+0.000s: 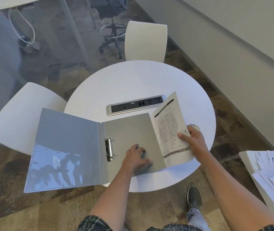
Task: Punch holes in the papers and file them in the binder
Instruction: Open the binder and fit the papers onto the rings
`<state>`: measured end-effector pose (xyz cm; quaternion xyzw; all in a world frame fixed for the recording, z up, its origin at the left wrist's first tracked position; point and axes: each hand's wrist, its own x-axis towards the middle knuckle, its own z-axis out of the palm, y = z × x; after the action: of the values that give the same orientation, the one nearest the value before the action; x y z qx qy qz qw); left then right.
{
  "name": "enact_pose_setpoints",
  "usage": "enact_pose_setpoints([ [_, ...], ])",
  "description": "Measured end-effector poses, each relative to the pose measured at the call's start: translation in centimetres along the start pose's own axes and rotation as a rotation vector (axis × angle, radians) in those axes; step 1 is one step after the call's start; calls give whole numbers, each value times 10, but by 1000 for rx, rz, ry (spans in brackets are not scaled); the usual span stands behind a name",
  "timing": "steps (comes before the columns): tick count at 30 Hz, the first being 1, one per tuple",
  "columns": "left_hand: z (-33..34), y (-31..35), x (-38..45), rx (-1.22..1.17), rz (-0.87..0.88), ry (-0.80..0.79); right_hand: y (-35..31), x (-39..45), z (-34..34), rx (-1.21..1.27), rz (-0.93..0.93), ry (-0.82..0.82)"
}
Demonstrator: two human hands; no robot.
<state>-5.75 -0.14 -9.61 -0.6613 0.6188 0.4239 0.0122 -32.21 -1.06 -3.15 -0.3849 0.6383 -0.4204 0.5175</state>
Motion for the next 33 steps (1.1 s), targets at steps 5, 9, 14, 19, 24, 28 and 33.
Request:
enact_pose_setpoints([
  [5, -16, 15, -5, -215, -11, 21, -36, 1, -8, 209, -77, -57],
  [9, -37, 30, -18, -788, -3, 49, -51, 2, 3, 377, -61, -195],
  [14, -62, 20, -31, -1339, 92, -87, -41, -1, 41, 535, 26, -327],
  [19, -89, -14, -49, -1438, 98, 81, -12, 3, 81, 451, 190, -411],
  [24, -132, -32, -77, -1013, 44, 479, 2, -6, 133, -152, 86, -301],
  [28, -153, -20, -100, -517, 33, 624, -19, -26, 163, -75, -54, -524],
  [33, -145, 16, -108, -322, 26, 542, -42, -45, 184, 41, -41, -679],
])
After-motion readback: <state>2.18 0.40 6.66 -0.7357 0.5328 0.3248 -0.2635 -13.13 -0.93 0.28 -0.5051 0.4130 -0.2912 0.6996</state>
